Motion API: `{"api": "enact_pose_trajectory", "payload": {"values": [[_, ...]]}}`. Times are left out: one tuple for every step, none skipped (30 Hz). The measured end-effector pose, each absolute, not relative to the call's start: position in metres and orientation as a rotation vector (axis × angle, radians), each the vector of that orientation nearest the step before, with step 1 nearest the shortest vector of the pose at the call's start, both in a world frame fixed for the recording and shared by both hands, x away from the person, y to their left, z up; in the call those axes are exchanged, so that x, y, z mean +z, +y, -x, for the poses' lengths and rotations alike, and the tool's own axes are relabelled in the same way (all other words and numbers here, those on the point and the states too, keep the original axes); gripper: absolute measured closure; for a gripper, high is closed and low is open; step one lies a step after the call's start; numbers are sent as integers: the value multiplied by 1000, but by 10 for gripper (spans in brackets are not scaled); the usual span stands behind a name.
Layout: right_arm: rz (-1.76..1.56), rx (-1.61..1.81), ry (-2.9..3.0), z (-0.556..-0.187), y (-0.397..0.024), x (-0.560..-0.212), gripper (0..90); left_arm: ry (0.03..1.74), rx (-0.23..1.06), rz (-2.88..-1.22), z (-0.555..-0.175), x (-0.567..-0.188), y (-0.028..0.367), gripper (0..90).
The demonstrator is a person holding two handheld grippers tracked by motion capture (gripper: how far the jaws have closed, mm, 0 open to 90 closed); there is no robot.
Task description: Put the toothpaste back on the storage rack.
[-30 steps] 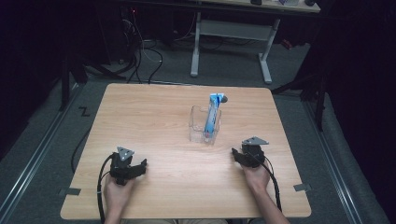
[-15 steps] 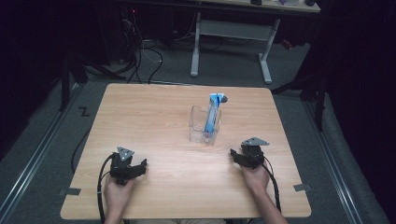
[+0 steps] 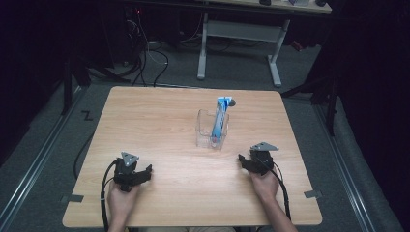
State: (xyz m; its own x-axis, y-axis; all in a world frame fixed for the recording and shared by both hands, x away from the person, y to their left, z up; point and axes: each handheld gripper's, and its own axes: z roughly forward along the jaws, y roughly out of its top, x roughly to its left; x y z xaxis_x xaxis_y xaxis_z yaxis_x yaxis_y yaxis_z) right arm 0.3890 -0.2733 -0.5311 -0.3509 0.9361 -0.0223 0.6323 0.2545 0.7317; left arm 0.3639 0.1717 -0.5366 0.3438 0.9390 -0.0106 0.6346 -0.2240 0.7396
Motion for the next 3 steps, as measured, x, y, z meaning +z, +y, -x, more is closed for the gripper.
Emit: {"api": "enact_pose_trajectory", "payload": {"values": [[-1422, 884, 2074, -389, -273, -531, 437, 1372, 594, -1954, -364, -537, 172, 261], [-1423, 884, 2074, -389, -273, -531, 436, 1372, 594, -1954, -364, -537, 172, 261], [-1423, 884, 2074, -389, -273, -531, 437, 1372, 594, -1954, -364, -537, 172, 260]]}}
